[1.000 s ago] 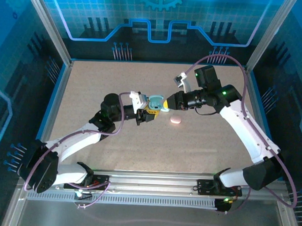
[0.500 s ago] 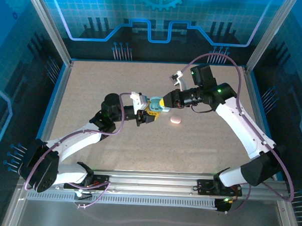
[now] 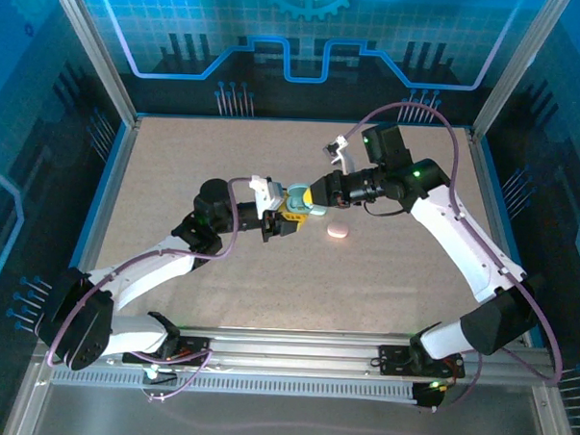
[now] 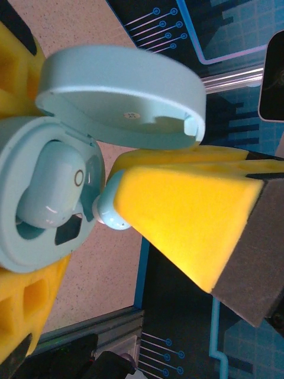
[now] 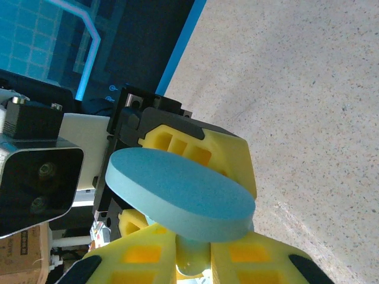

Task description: Insert wireless bluetooth earbuds into charging case

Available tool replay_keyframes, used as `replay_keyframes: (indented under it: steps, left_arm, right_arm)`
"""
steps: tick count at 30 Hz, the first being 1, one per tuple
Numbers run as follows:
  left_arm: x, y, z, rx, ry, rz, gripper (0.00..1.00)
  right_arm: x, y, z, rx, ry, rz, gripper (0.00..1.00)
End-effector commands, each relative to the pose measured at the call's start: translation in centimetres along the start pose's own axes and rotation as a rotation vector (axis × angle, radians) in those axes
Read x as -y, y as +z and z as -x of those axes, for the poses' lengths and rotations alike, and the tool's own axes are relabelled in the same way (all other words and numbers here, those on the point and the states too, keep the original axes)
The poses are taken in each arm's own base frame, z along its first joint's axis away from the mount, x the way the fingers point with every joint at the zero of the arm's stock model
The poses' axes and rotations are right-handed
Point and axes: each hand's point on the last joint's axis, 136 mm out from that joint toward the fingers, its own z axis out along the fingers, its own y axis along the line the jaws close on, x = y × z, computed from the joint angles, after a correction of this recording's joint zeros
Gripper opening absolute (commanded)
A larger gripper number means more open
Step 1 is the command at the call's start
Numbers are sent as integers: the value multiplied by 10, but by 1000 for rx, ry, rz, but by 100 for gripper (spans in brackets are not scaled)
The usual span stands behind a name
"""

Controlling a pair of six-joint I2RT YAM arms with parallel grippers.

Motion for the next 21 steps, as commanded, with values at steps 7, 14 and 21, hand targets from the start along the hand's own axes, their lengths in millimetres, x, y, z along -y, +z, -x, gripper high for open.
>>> replay_keyframes:
  steps: [7,14,21]
  left_arm:
    - [8,4,26,73,42,-57,34]
    - [9,4,29,90,35,-59,34]
    - [9,3,32,94,37,-55,34]
  right_arm:
    - [-8,10,8,21,-38,24,18]
    - [-9,15,10,36,-56,14,19]
    - [7,12,7,41,-56,-87,24]
